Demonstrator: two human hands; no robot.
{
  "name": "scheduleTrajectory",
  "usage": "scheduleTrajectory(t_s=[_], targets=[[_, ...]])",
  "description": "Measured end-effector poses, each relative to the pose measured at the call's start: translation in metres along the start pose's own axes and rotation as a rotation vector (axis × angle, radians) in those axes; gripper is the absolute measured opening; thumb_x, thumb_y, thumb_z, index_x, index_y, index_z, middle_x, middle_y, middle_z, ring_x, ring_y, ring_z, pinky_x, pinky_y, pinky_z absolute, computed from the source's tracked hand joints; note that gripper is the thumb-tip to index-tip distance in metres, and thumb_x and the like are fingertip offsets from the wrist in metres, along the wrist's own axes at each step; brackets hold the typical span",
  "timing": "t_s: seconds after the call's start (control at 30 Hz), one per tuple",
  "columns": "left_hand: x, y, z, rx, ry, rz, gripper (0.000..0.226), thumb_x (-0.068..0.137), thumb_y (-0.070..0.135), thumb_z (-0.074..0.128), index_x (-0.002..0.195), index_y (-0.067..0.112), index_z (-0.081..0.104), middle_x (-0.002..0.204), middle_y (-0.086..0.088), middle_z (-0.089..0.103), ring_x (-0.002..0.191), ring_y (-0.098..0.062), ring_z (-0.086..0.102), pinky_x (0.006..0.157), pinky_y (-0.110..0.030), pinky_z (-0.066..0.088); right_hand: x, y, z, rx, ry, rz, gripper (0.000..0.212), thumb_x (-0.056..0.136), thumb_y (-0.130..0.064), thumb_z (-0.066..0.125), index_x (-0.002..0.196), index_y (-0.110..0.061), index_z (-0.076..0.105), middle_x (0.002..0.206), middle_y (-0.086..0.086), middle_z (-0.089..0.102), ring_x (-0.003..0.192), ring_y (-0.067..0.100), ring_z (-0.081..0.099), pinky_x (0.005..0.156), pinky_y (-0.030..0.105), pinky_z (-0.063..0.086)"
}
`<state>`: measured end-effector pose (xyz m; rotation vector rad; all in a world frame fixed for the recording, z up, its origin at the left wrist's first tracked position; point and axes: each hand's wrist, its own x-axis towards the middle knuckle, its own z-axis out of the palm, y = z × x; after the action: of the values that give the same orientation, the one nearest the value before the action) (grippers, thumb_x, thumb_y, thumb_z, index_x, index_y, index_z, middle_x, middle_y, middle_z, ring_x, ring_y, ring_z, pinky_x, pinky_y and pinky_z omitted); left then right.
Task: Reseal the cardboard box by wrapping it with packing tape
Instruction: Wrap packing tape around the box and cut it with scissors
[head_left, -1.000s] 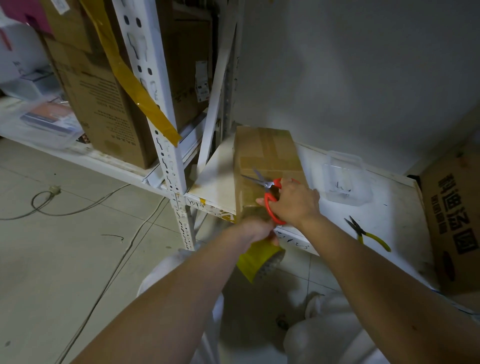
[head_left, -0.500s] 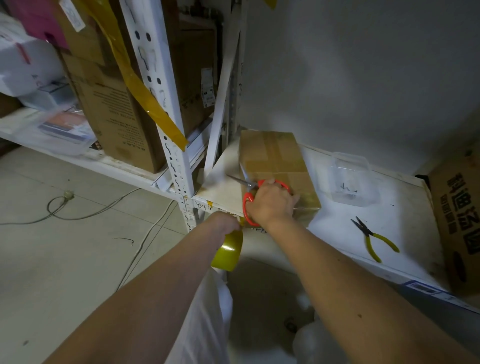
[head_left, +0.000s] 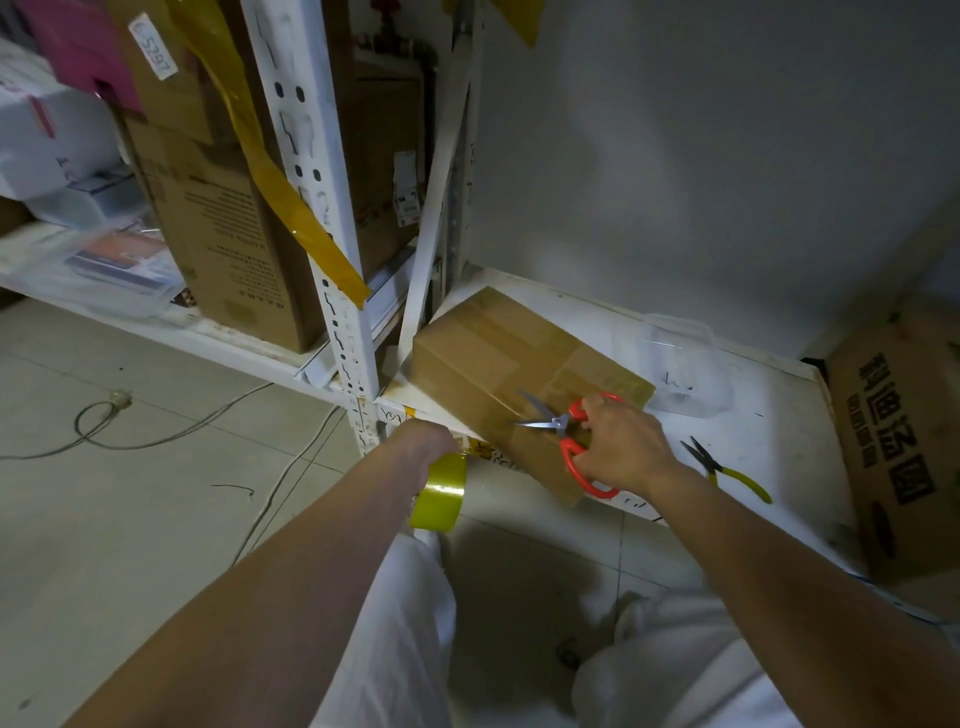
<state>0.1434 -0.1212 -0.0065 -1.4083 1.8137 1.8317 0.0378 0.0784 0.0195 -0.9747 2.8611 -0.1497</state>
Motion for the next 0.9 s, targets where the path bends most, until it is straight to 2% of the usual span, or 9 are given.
scheduleTrajectory(t_s=[0.13,0.23,0.53,0.63,0.7,0.9], targets=[[0.007,-0.001,-0.006,-0.012,0.002,0.029,0.037,0.092,0.003,0.057,0.127,-0.005,0.051,0.133,-0.019,0.053,0.117,-0.03,0.053,0.102,-0.04,0.043,-0.001,0.006,0.0,-0.011,-0.005,0.008,0.04,0.08,-0.043,0.067,0.112,-0.026,0.049,0.095,-0.008,0.059,0.09,0.015,0.058,0.079,0.032,0.051],[0.011,-0.002,-0.011,-0.05,0.031,0.028,0.039,0.089,0.006,0.061,0.126,-0.004,0.052,0.122,-0.019,0.059,0.119,-0.034,0.054,0.104,-0.047,0.044,0.001,0.006,-0.001,-0.028,-0.007,0.016,0.04,0.081,-0.042,0.066,0.112,-0.025,0.049,0.094,-0.007,0.059,0.088,0.014,0.058,0.081,0.034,0.052],[0.029,-0.008,-0.016,-0.162,0.044,0.015,0.046,0.084,0.009,0.067,0.126,-0.002,0.053,0.128,-0.022,0.057,0.118,-0.04,0.054,0.101,-0.054,0.043,0.005,0.018,-0.003,-0.091,-0.011,0.064,0.038,0.084,-0.041,0.064,0.114,-0.024,0.049,0.098,-0.004,0.059,0.09,0.016,0.057,0.079,0.034,0.052],[0.023,-0.005,-0.015,-0.164,0.04,0.052,0.043,0.087,0.004,0.063,0.128,-0.003,0.052,0.131,-0.021,0.056,0.111,-0.029,0.056,0.1,-0.042,0.045,0.005,0.018,0.0,-0.067,0.008,0.067,0.038,0.084,-0.041,0.064,0.113,-0.023,0.049,0.097,-0.004,0.057,0.091,0.017,0.057,0.079,0.034,0.053],[0.023,-0.005,-0.015,-0.142,0.032,0.089,0.044,0.089,0.001,0.059,0.132,-0.005,0.049,0.135,-0.022,0.053,0.099,-0.022,0.052,0.092,-0.036,0.047,0.005,0.018,0.001,-0.056,0.01,0.07,0.039,0.084,-0.04,0.065,0.114,-0.022,0.05,0.1,-0.002,0.059,0.093,0.018,0.058,0.08,0.036,0.054],[0.022,-0.008,-0.017,-0.161,0.034,0.104,0.044,0.09,0.001,0.057,0.132,-0.005,0.048,0.137,-0.023,0.051,0.095,-0.021,0.049,0.088,-0.035,0.047,0.005,0.021,0.004,-0.008,0.0,0.078,0.038,0.083,-0.038,0.065,0.113,-0.02,0.05,0.098,-0.001,0.058,0.092,0.019,0.058,0.081,0.038,0.056]])
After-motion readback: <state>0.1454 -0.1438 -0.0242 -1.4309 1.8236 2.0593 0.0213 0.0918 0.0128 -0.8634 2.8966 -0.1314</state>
